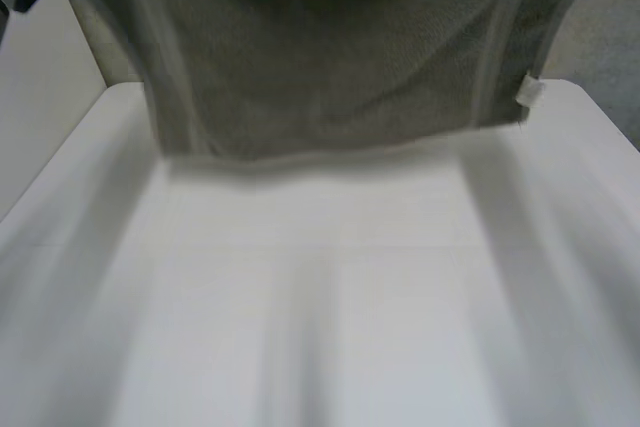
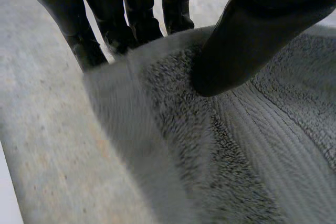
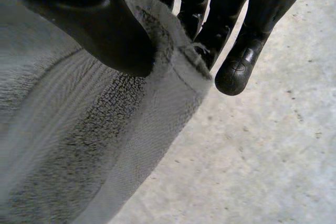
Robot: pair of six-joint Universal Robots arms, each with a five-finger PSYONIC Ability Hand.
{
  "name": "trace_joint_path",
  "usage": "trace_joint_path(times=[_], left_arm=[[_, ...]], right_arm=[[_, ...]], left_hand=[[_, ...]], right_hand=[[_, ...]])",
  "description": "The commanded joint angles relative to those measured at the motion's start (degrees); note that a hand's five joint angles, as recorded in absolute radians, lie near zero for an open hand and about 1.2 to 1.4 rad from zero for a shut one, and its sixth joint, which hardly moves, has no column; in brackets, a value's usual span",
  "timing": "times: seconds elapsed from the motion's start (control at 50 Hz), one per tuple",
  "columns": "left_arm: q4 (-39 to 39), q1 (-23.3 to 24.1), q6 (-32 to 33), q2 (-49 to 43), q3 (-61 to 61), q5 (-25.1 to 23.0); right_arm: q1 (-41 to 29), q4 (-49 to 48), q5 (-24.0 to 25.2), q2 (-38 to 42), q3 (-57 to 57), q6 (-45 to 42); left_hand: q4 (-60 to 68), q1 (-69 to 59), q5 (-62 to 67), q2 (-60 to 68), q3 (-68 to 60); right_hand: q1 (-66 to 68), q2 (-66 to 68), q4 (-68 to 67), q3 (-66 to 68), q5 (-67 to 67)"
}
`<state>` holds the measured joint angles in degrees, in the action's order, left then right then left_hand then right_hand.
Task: Fold the towel.
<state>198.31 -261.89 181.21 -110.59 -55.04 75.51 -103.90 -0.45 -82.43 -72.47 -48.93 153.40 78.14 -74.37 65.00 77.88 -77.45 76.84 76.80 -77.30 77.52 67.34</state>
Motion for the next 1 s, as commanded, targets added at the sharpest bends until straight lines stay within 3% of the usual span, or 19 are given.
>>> trace_joint_path(times=[0.02,0.04,0.08,0.18,0.34,0.42,0.44,0.46,0.5,0.56,0.64,0.74,0.8,0.9,1.0], left_arm=[[3.3,-4.75,-4.11,0.19,-11.89,-3.16],[3.31,-4.77,-4.11,0.19,-11.93,-3.18],[4.88,-6.87,-4.11,0.02,-19.01,-7.81],[7.08,-9.07,-3.85,-0.6,-30.35,-13.97],[10.16,-12.41,0.19,0.19,-46.45,-20.65],[9.55,-14.44,2.04,4.15,-50.08,-22.16],[9.2,-15.65,2.13,7.89,-51.38,-22.6],[8.67,-16.88,1.87,11.32,-52.53,-23.04],[7.8,-18.03,1.52,14.66,-53.58,-23.65],[6.13,-19.44,0.29,20.38,-55.34,-25.32],[5.24,-20.06,-1.74,25.68,-56.93,-27.79],[6.12,-20.5,-3.76,28.58,-59.83,-30.69],[7.35,-20.24,-3.93,27.88,-60.54,-31.13],[12.18,-18.48,-3.32,18.3,-59.48,-30.42],[15.43,-12.86,-2.88,3.93,-51.42,-26.39]], right_arm=[[0.37,1.51,6.13,-1.7,-15.37,0.67],[0.37,1.51,6.14,-1.71,-15.41,0.67],[0.63,1.33,8.43,-1.88,-18.57,0.5],[6.16,0.02,18.51,-1.88,-33.04,-1.17],[11.34,-2.18,26.79,-2.23,-48.17,-5.92],[12.14,-1.22,27.06,-7.77,-50.74,-5.39],[12.49,0.09,27.15,-13.08,-51.7,-5.05],[12.5,0.1,27.15,-13.13,-51.71,-5.04],[15.29,3.51,27.41,-21.53,-51.88,-3.91],[20.12,5.8,27.76,-27.0,-50.66,-1.63],[23.64,9.84,28.55,-29.21,-47.85,-0.39],[26.65,16.01,29.96,-28.25,-46.96,-1.09],[26.47,16.62,29.44,-23.09,-47.31,-2.05],[22.25,16.27,28.03,-14.1,-46.08,-3.46],[16.8,13.81,21.96,-4.78,-42.48,-3.64]], left_hand=[[1.86,-5.63,5.0,2.12,-2.55],[1.86,-5.63,5.0,2.12,-2.55],[1.86,-5.63,5.0,2.12,-2.55],[1.86,-5.63,5.0,2.12,-2.55],[1.86,-5.63,5.0,2.12,-2.55],[1.86,-5.63,5.0,2.12,-2.55],[1.86,-5.63,5.0,2.12,-2.55],[1.86,-5.63,5.0,2.12,-2.55],[1.86,-5.63,5.0,2.12,-2.55],[1.86,-5.63,5.0,2.12,-2.55],[1.86,-5.63,5.0,2.12,-2.55],[1.86,-5.63,5.0,2.12,-2.55],[1.86,-5.63,5.0,2.12,-2.55],[1.86,-5.63,5.0,2.12,-2.55],[1.86,-5.63,5.0,2.12,-2.55]], right_hand=[[3.16,3.2,-2.7,2.48,2.66],[3.16,3.2,-2.7,2.48,2.66],[3.16,3.2,-2.7,2.48,2.66],[3.16,3.2,-2.7,2.48,2.66],[3.16,3.2,-2.7,2.48,2.66],[3.16,3.2,-2.7,2.48,2.66],[3.16,3.2,-2.7,2.48,2.66],[3.16,3.2,-2.7,2.48,2.66],[3.16,3.2,-2.7,2.48,2.66],[3.16,3.2,-2.7,2.48,2.66],[3.16,3.2,-2.7,2.48,2.66],[3.16,3.2,-2.7,2.48,2.66],[3.16,3.2,-2.7,2.48,2.66],[3.16,3.2,-2.7,2.48,2.66],[3.16,3.2,-2.7,2.48,2.66]])
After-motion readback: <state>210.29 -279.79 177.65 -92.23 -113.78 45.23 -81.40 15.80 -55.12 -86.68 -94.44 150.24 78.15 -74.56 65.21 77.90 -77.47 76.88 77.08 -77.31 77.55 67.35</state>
